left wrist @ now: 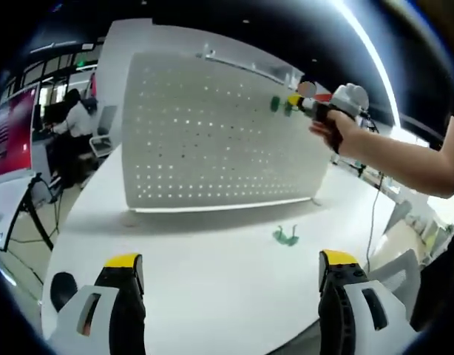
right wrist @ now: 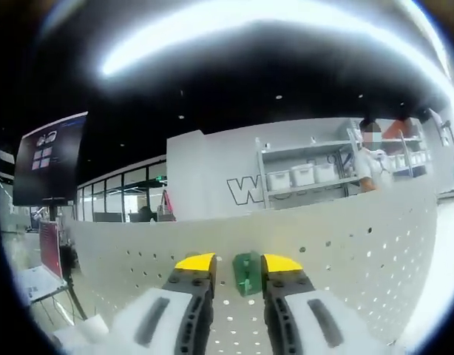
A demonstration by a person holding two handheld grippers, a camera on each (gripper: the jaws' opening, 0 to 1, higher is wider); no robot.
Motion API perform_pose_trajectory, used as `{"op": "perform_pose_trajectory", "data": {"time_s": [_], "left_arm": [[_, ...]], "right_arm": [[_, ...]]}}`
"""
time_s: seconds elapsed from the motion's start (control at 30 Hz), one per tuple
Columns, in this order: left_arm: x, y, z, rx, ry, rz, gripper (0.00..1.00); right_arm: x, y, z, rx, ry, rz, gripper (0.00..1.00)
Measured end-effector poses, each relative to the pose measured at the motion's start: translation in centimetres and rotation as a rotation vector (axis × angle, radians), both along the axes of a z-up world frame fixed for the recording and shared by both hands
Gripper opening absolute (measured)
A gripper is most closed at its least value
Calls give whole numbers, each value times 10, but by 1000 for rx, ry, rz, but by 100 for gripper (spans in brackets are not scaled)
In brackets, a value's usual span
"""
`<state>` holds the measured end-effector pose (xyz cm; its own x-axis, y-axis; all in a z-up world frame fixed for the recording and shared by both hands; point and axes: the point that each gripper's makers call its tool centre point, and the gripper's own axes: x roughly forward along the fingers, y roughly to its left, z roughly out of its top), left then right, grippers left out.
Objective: Insert the hook assembly into the mounting plate slot until the hook locks in place.
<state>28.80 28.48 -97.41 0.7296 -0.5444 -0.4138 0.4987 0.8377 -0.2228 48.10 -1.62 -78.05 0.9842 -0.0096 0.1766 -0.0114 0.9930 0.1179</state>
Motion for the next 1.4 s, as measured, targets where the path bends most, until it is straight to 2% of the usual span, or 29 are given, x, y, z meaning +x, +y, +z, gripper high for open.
{"op": "perform_pose_trajectory", "data": {"time_s": [0.1,0.27,0.33,0.4,0.53,0.63,0.67,0.73,0.77,0.83,0.87,0.9,0.93,1.03,1.17,1.3,1.4], "left_arm": [[-2,2,-4,10,14,-4,100],[-6,1,-8,23,36,-19,100],[-8,1,-9,28,45,-26,100],[-10,2,-12,38,60,-34,100],[-12,3,-14,47,70,-39,100],[-12,1,-16,55,81,-59,100],[-12,0,-16,58,82,-67,100],[-11,-3,-19,58,90,-79,100],[-12,-4,-20,58,95,-83,100],[-14,-6,-23,60,106,-89,100],[-16,-7,-25,62,118,-95,100],[-19,-5,-29,70,129,-103,100],[-20,-5,-30,74,131,-108,100],[-23,-5,-39,92,162,-118,100],[-26,-9,-45,114,181,-141,100],[-29,-9,-44,123,187,-150,100],[-29,-9,-45,122,195,-154,100]], "right_arm": [[-11,-8,6,-10,8,9,21],[-29,-20,-7,-75,87,21,22],[-38,-24,-23,-81,158,38,22],[-47,-28,-35,-42,186,52,24],[-72,-27,-59,-16,274,92,28],[-93,-18,-79,-107,364,164,29],[-103,-12,-90,-150,411,210,29],[-117,-11,-103,-203,453,226,30],[-126,-11,-114,-251,487,246,30],[-142,-13,-133,-292,546,261,30],[-145,-13,-136,-297,556,264,29],[-158,-11,-149,-292,589,272,29],[-161,-10,-153,-286,599,277,29],[-182,-2,-180,-251,679,317,29],[-199,10,-200,-245,720,346,29],[-212,23,-220,-264,770,380,29],[-219,31,-230,-240,795,400,29]]}}
